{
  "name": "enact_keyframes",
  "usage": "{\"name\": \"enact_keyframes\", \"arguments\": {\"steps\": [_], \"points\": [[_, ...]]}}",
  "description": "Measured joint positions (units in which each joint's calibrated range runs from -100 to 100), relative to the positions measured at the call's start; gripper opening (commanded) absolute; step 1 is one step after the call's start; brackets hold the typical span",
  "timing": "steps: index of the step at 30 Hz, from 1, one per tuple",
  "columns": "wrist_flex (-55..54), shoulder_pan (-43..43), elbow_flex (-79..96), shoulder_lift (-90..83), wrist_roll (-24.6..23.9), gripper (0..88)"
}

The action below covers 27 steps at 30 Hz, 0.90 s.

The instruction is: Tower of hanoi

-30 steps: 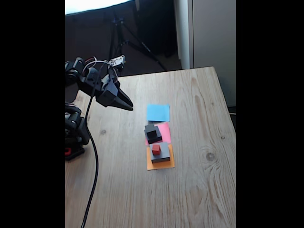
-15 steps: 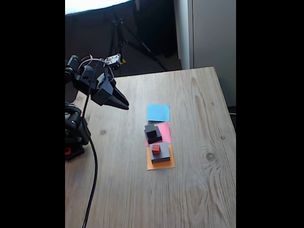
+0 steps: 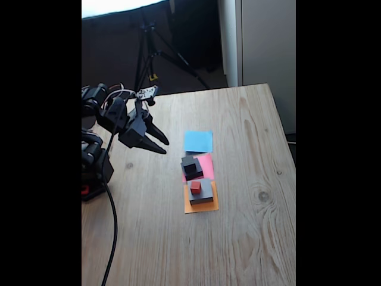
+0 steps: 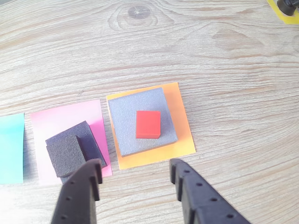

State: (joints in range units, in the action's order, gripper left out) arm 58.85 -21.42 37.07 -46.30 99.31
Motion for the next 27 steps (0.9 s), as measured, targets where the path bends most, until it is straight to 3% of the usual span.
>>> {"name": "enact_keyframes", "arguments": {"steps": [19, 27], "points": [[-55.2, -4.2, 31.0, 9.5, 0.0, 27.1], [-70.1, -4.0, 35.8, 17.7, 0.0, 27.1]]}}
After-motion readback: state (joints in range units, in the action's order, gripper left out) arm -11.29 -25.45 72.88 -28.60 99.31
